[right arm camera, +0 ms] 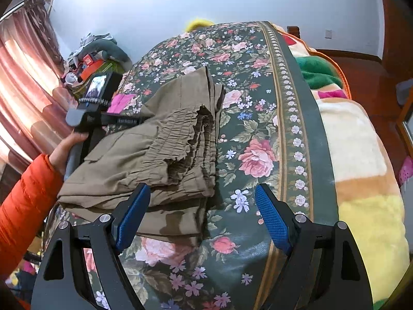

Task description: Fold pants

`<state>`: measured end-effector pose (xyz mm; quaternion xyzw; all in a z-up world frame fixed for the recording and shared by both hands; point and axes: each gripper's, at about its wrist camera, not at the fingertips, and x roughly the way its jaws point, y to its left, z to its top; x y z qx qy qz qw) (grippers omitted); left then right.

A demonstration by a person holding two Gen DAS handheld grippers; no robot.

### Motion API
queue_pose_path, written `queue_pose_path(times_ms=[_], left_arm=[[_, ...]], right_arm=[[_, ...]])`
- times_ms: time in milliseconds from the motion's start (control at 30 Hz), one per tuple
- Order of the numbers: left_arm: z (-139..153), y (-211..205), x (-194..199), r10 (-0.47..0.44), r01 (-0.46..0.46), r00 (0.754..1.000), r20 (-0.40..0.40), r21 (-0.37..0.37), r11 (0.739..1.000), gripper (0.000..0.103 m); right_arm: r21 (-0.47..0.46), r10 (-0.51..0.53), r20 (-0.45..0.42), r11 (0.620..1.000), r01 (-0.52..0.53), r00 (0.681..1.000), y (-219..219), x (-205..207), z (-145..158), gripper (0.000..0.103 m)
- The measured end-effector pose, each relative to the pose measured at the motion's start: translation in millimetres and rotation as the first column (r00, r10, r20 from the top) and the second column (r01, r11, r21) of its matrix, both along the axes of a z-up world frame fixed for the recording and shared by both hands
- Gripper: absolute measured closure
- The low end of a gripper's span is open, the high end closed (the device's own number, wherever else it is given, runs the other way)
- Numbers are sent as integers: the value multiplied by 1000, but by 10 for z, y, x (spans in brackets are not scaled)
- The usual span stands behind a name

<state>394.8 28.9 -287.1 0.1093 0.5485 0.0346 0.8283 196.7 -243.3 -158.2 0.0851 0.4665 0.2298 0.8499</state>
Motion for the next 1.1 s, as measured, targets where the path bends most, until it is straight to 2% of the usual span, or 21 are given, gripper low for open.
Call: queue_pose_path(times_ms=[133, 300, 500, 633, 767, 867, 900, 967, 1000, 1100], left_arm=[[25, 107, -225, 10, -9, 1000, -17, 28, 1000, 0], [106, 278, -621, 38, -38, 999, -28, 8, 999, 0], [298, 367, -1235, 69, -69, 998, 15, -9, 998, 0], [397, 366, -1658, 103, -98, 993, 55, -85, 992, 0], [457, 377, -1885, 152, -137, 986, 75, -176, 975, 0], [462, 415, -1945, 168, -147, 982, 85, -211, 966, 0], [468, 436, -1954, 171, -149, 981, 89, -212, 966, 0], [478, 492, -1976, 180, -158, 979, 99, -193, 968, 3], [485, 522, -1999, 182, -162, 977, 108, -172, 972, 8], [478, 642, -2081, 185, -168, 975, 127, -137, 976, 11]], right_arm=[[6, 17, 27, 1000, -18, 999, 52, -50, 86, 22], [-3, 48, 55, 999, -48, 997, 142, -138, 167, 22], [-28, 72, 63, 997, -71, 995, 212, -217, 161, 22], [-48, 73, 50, 996, -71, 996, 234, -210, 79, 22], [-57, 59, 27, 997, -58, 998, 233, -141, -31, 22], [-39, 36, 1, 999, -36, 999, 202, -78, -126, 22], [-35, 33, -13, 999, -34, 999, 194, -54, -165, 24], [-24, 44, -42, 999, -45, 998, 187, -19, -248, 35], [-13, 63, -51, 998, -63, 997, 194, -28, -267, 46], [-46, 94, -33, 994, -95, 995, 242, -88, -290, 49]])
